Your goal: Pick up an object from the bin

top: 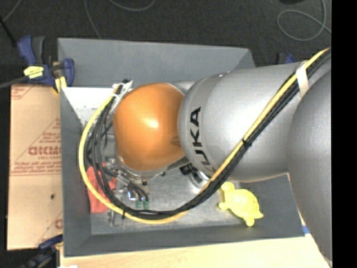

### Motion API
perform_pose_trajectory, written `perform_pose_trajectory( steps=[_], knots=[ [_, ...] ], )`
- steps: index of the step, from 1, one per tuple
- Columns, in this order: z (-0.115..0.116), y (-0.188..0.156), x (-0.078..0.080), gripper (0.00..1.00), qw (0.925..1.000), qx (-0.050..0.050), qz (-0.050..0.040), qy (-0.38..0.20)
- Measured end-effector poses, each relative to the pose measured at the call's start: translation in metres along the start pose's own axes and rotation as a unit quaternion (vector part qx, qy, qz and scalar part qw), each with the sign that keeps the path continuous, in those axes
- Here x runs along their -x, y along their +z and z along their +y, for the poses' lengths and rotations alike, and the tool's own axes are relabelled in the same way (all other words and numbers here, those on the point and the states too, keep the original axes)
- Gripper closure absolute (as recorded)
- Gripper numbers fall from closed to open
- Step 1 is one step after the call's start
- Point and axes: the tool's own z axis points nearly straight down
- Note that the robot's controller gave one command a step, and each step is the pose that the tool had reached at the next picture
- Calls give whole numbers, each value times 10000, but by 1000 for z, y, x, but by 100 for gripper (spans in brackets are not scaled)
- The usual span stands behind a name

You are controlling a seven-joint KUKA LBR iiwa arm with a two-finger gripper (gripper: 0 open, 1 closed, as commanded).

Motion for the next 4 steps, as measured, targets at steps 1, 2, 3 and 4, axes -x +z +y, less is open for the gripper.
perform_pose_trajectory(
  steps=[1, 2, 3, 4],
  knots=[
    [-1, -5, 2, 0, 10000, 11, -37, 27],
    [-25, 43, 17, 0, 9995, 25, -52, 308],
    [-62, 91, 69, 0, 10000, 17, -61, 56],
    [-69, 119, 86, 0, 9993, 13, -74, 368]
  ],
)
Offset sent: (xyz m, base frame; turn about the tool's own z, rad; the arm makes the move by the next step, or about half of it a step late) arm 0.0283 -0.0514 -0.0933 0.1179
